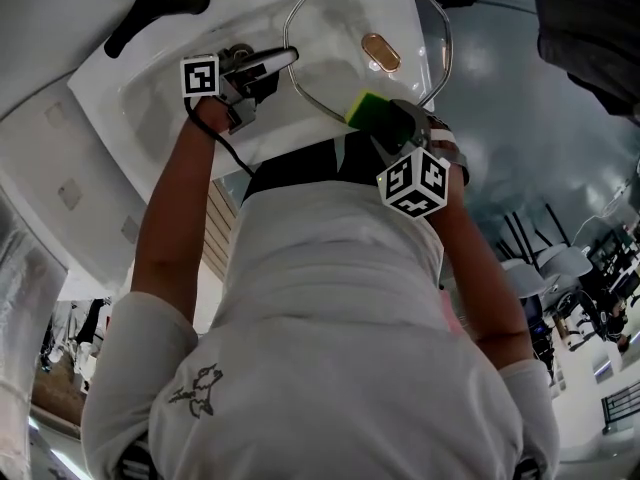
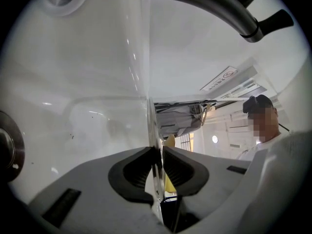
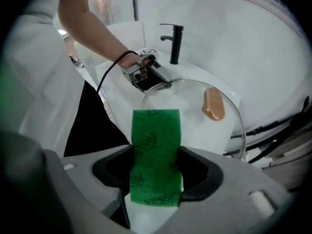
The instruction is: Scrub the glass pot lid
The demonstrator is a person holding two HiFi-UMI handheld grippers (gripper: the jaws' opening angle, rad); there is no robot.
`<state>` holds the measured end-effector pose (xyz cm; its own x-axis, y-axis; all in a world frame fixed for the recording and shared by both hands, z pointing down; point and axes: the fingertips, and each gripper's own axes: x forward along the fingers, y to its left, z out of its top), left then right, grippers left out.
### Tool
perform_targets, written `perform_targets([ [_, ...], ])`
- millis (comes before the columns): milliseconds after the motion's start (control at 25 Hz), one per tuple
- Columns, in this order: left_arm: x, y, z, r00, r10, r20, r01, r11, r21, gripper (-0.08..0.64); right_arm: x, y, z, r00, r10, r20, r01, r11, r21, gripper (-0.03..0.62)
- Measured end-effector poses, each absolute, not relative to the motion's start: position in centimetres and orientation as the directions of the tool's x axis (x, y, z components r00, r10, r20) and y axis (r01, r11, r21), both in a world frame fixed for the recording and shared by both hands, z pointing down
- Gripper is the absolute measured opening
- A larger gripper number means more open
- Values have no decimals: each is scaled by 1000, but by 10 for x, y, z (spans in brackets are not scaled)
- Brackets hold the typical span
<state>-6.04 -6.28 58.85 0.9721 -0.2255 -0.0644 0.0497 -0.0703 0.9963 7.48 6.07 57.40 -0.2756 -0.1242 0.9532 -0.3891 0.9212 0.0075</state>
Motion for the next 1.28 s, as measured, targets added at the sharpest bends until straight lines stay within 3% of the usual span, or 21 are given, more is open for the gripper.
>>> perform_targets([
  [320, -55, -57, 589, 979, -194, -54, 44, -57, 997, 71, 140, 45, 570, -202, -112, 973, -569, 822, -23, 288],
  [640, -57, -56, 594, 981, -192, -39, 28, -59, 998, 71, -6, 6, 542, -425, -147, 893, -442, 895, -63, 291],
  [800, -57, -57, 592, 976, -209, -63, 56, -42, 998, 69, -34, -9, 554, -405, -152, 902, -444, 895, -49, 291],
  [1280, -55, -51, 590, 980, -181, -78, 73, -36, 997, 66, 78, 5, 557, -308, -105, 946, -467, 882, -55, 290],
])
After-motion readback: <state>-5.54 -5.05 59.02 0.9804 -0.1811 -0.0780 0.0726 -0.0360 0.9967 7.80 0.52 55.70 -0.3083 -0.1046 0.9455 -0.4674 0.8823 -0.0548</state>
